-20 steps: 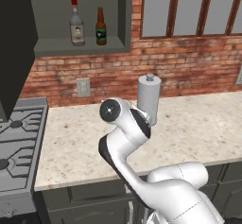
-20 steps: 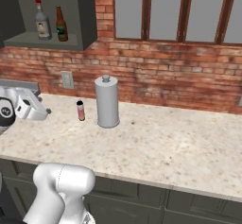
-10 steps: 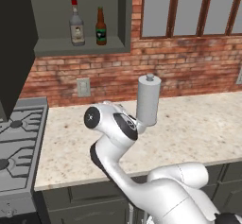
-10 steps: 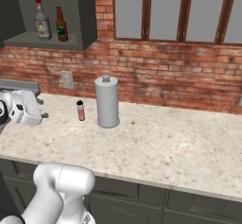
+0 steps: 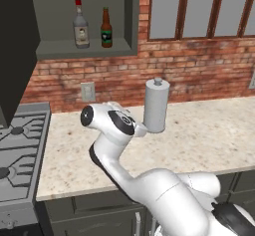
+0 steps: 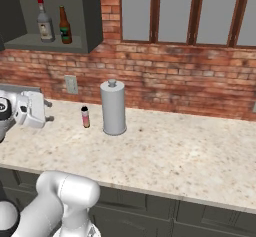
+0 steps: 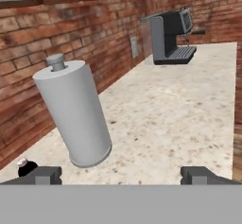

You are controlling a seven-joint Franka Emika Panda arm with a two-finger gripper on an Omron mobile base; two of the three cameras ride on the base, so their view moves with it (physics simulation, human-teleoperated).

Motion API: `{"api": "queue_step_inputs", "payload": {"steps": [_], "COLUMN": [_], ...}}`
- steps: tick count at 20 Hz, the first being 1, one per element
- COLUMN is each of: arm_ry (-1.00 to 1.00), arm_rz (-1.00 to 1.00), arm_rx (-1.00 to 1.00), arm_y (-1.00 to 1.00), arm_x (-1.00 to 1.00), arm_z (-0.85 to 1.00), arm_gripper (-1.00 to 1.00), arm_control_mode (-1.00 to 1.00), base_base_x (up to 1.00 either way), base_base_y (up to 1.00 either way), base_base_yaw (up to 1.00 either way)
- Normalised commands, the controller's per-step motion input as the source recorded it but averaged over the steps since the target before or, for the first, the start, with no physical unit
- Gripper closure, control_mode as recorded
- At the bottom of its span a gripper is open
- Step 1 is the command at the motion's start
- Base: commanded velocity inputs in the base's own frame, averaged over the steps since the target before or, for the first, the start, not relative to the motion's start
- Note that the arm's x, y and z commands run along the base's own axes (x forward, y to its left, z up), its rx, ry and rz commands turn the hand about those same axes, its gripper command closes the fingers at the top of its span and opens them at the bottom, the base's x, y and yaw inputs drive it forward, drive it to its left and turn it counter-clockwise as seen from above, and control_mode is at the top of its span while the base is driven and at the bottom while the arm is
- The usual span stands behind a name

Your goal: Sort all alcoholic drinks to one cabinet, and non-alcoholic drinks to the other.

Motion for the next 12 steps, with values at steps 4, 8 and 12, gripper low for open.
{"api": "queue_step_inputs", "payload": {"steps": [4,8,12], "arm_ry": [0.01,0.00,0.01], "arm_rz": [-0.05,-0.04,-0.02], "arm_rx": [-0.02,-0.01,0.00], "arm_y": [0.00,0.00,0.00], "arm_x": [0.31,0.26,0.19], "arm_z": [-0.25,-0.23,-0.15], "arm_gripper": [-1.00,-1.00,-1.00], "arm_control_mode": [-1.00,-1.00,-1.00], "base_base_x": [0.00,0.00,0.00], "base_base_y": [0.00,0.00,0.00], "base_base_yaw": [0.00,0.00,0.00]}}
